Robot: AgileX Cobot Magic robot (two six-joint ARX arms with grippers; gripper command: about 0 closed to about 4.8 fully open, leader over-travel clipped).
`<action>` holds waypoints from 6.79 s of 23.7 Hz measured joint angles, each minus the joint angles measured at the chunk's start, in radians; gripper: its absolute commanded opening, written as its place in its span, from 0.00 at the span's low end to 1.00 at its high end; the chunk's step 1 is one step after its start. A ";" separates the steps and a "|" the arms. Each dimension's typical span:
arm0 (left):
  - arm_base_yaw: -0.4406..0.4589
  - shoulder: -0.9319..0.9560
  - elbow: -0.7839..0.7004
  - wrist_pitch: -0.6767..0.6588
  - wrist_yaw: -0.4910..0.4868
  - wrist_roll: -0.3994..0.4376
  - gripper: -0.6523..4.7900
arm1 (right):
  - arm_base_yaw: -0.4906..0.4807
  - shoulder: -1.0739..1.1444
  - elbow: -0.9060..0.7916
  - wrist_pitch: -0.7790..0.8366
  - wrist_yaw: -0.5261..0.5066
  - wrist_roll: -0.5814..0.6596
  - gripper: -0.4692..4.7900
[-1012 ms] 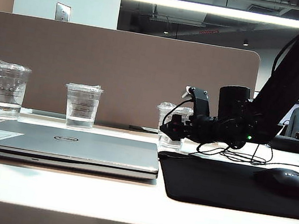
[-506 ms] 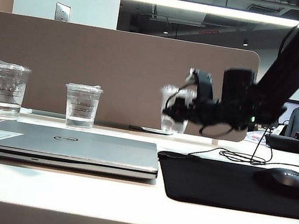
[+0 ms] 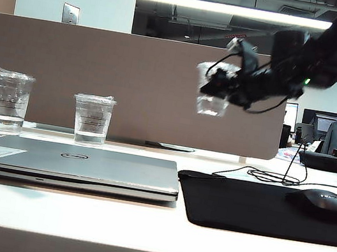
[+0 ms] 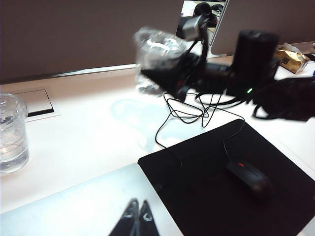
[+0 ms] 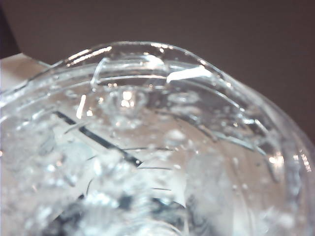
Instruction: Pick up the coffee cup on the right and place it on the right side of the laptop.
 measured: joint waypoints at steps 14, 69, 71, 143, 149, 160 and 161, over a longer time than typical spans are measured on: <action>0.000 0.000 0.000 0.000 0.000 0.000 0.11 | -0.029 -0.200 -0.116 -0.100 -0.073 0.055 0.61; 0.000 0.000 0.000 0.000 0.000 0.000 0.11 | 0.082 -0.296 -1.111 0.723 0.090 0.055 0.61; 0.000 0.000 0.000 0.000 0.000 0.000 0.11 | 0.082 -0.295 -1.110 0.724 0.090 0.055 0.61; 0.000 0.000 0.000 0.000 0.000 0.000 0.11 | -0.031 -1.922 -1.582 -0.294 0.493 -0.026 0.08; 0.000 0.000 0.000 0.000 0.000 0.000 0.11 | -0.126 -2.067 -1.632 -0.305 0.414 -0.026 0.08; 0.000 0.000 0.000 0.000 0.000 0.000 0.11 | -0.153 -2.235 -1.707 -0.361 0.414 -0.024 0.08; 0.000 0.000 0.000 0.000 0.000 0.000 0.11 | -0.153 -2.235 -1.714 -0.361 0.410 -0.022 0.08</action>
